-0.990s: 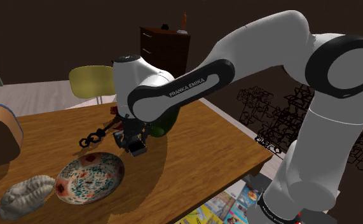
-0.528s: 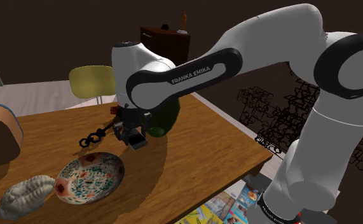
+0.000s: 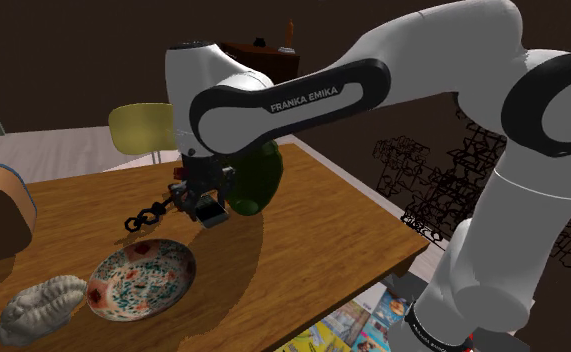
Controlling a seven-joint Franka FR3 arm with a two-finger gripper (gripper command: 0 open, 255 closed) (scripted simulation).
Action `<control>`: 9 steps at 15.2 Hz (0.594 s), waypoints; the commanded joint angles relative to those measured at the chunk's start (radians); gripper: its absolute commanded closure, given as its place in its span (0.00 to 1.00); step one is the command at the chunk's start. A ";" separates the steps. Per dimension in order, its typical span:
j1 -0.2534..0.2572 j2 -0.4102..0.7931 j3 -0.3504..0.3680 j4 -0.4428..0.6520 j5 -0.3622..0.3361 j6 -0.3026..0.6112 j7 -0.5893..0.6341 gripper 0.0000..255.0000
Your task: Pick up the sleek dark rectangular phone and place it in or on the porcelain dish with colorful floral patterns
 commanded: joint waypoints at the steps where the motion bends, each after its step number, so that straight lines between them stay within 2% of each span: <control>1: 0.025 0.043 0.017 0.054 -0.018 -0.019 0.046 1.00; 9: 0.167 0.231 0.068 0.303 -0.102 -0.114 0.237 1.00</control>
